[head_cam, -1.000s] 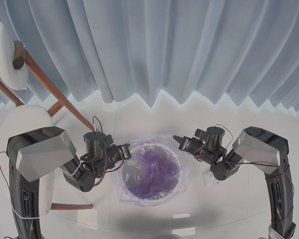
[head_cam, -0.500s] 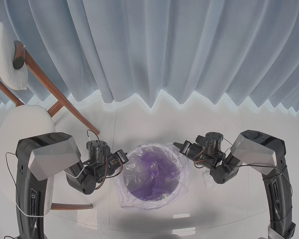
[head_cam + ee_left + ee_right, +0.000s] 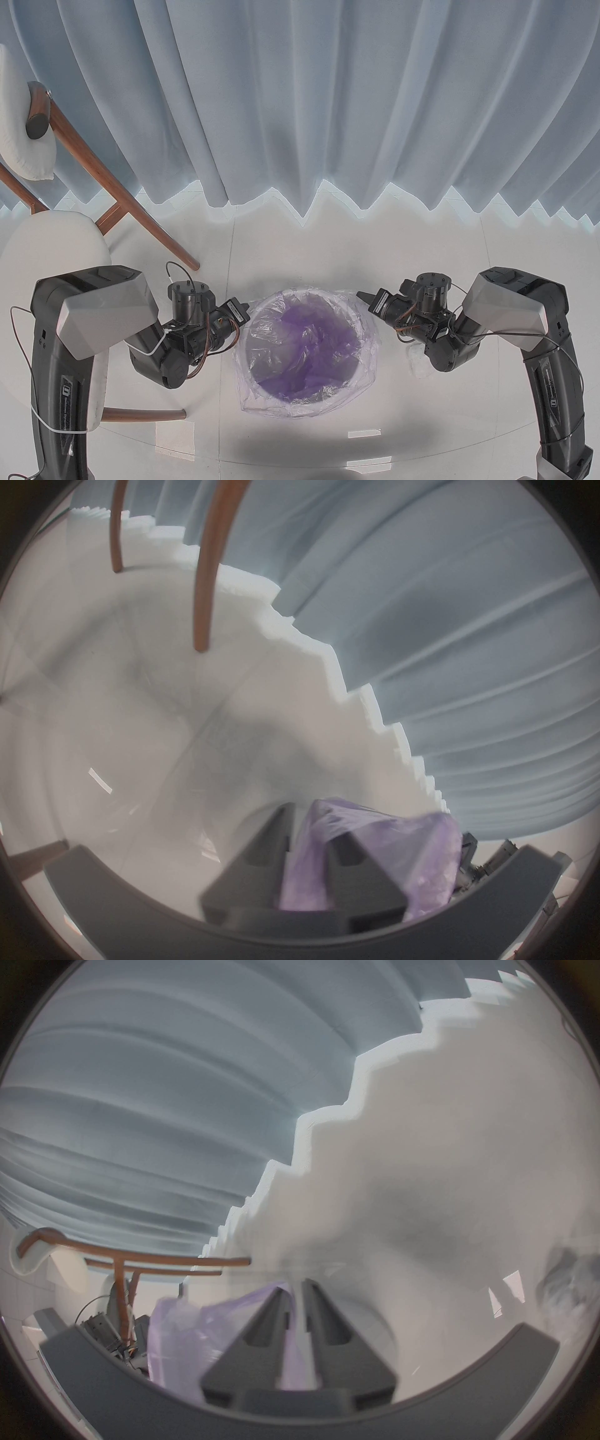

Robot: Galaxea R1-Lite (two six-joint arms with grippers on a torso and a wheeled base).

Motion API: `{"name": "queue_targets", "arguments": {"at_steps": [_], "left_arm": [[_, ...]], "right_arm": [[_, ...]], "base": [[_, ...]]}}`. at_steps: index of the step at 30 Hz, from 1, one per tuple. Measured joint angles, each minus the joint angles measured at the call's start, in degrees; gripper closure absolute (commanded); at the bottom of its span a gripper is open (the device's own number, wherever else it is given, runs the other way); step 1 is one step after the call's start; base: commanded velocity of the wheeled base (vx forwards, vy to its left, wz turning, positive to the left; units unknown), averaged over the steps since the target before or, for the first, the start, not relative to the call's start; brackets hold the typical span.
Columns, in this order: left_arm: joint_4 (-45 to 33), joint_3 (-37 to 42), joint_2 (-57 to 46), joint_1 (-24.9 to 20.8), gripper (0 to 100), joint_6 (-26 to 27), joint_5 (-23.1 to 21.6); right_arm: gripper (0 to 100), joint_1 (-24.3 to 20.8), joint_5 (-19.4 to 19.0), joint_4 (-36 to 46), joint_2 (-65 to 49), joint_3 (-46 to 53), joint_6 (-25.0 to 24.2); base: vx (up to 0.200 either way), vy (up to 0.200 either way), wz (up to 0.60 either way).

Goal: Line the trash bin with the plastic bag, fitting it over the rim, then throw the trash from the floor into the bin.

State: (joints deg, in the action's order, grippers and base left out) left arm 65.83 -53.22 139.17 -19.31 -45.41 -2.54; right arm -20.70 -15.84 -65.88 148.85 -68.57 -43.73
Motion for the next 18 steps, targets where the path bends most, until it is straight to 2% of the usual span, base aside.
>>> {"name": "queue_targets", "arguments": {"at_steps": [8, 13, 18], "left_arm": [[1.4, 0.8, -1.5, 0.1, 0, 0.0, 3.5], [1.9, 4.8, -4.2, 0.3, 0, 0.0, 3.8], [4.8, 9.4, -6.9, 0.3, 0, 0.0, 5.0]], "right_arm": [[0, 0.0, 0.2, -0.2, -0.2, 0.2, 0.0], [0, -0.1, 0.3, -1.3, -1.0, 1.3, 0.0], [0, -0.2, 0.5, -3.7, -3.4, 6.7, 0.0]], "base": [[0.0, 0.0, 0.0], [0.0, 0.0, 0.0], [0.0, 0.0, 0.0]]}}
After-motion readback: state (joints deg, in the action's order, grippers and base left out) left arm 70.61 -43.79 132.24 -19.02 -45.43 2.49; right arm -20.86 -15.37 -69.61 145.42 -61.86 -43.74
